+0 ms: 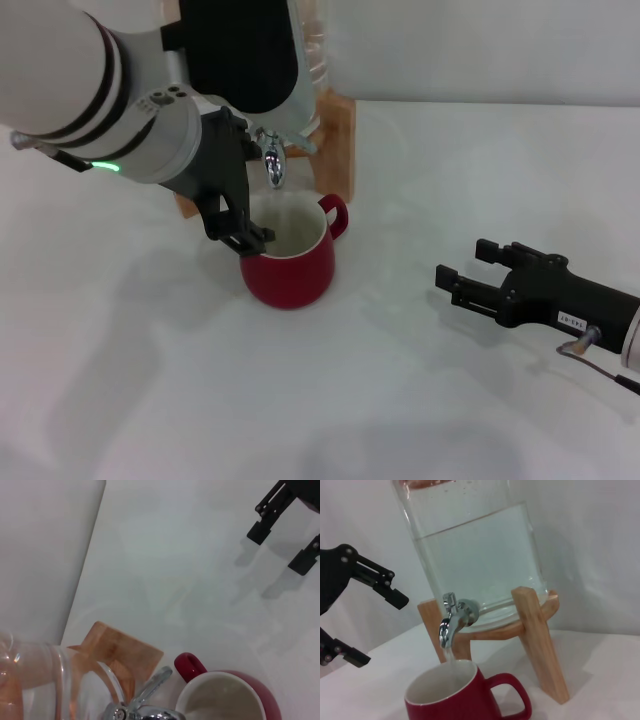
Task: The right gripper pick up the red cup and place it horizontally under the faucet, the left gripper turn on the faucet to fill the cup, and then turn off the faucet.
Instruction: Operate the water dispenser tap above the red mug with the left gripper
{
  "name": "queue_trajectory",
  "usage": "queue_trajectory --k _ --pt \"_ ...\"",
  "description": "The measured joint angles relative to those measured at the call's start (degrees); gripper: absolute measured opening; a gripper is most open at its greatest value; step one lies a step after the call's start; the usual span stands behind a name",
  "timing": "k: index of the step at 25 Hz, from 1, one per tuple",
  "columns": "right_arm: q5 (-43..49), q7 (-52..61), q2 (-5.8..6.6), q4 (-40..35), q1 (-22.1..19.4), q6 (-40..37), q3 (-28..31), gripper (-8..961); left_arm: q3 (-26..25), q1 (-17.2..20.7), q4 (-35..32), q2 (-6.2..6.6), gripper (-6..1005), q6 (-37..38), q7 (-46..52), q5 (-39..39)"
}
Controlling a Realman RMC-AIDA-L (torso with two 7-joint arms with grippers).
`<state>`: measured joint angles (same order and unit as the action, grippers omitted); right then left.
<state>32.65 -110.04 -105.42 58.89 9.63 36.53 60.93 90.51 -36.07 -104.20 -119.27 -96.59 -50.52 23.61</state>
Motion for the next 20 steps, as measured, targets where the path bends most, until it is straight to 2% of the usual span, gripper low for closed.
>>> queue_trajectory --k 20 --pt "0.14 0.0 -0.04 -0.01 -0.09 0.07 0.06 768 -0.69 -2.61 3.74 0.0 881 1.66 -0.2 0.68"
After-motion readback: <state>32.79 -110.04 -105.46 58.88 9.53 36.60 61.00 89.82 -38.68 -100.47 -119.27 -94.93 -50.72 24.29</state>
